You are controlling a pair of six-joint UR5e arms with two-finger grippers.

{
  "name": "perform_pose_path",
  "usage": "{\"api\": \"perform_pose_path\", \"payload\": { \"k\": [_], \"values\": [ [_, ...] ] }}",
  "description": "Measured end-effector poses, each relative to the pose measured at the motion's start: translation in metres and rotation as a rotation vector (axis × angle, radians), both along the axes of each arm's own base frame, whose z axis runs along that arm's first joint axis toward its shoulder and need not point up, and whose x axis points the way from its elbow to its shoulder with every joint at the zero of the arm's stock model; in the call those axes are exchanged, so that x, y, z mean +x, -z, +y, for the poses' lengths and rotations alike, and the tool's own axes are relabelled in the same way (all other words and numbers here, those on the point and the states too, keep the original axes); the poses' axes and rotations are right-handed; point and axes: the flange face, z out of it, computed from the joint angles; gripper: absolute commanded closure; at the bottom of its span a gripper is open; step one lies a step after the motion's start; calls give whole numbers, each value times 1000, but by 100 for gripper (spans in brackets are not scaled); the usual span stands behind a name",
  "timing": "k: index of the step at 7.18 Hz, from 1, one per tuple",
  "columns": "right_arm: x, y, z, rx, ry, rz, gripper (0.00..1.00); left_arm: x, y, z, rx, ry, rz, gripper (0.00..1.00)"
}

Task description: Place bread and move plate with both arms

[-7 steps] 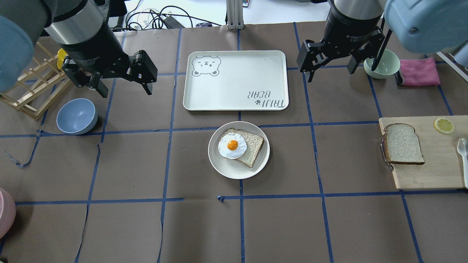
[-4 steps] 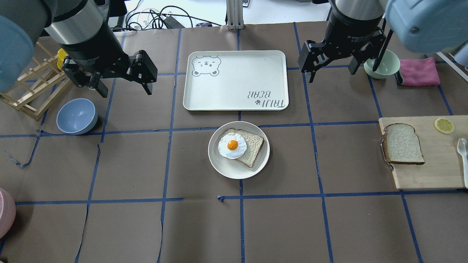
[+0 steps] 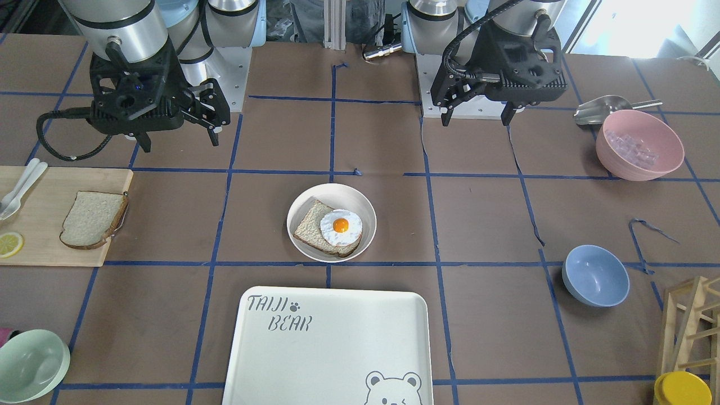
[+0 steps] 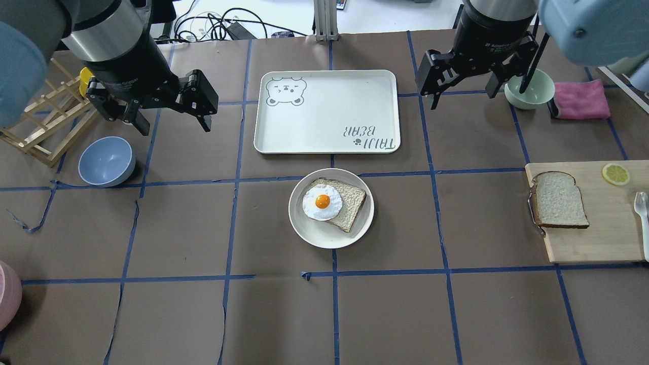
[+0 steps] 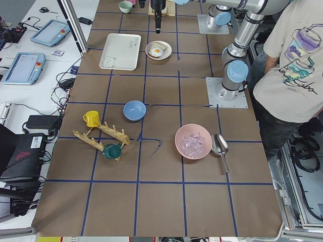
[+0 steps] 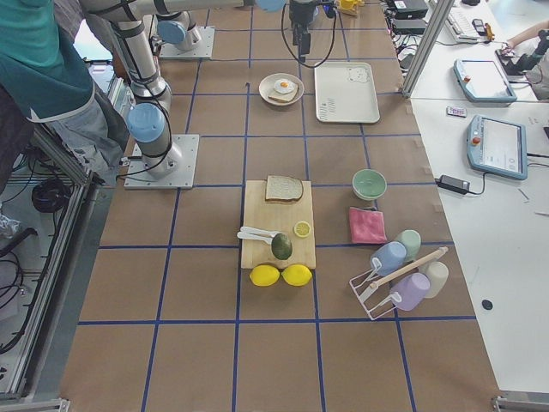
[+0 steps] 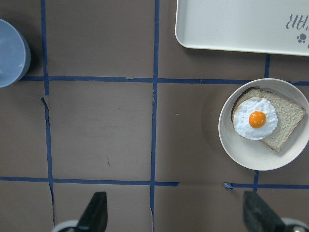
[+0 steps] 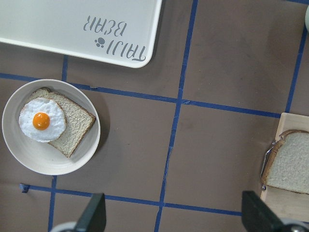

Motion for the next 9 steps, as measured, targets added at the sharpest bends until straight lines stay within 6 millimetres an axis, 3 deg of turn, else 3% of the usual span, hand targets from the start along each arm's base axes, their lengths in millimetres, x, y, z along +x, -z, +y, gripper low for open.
{"api": "perform_pose_path", "payload": {
  "k": [9],
  "values": [
    [-9, 2, -4, -7, 19, 5, 0, 0, 1, 0, 1, 0, 0, 0]
  ]
}}
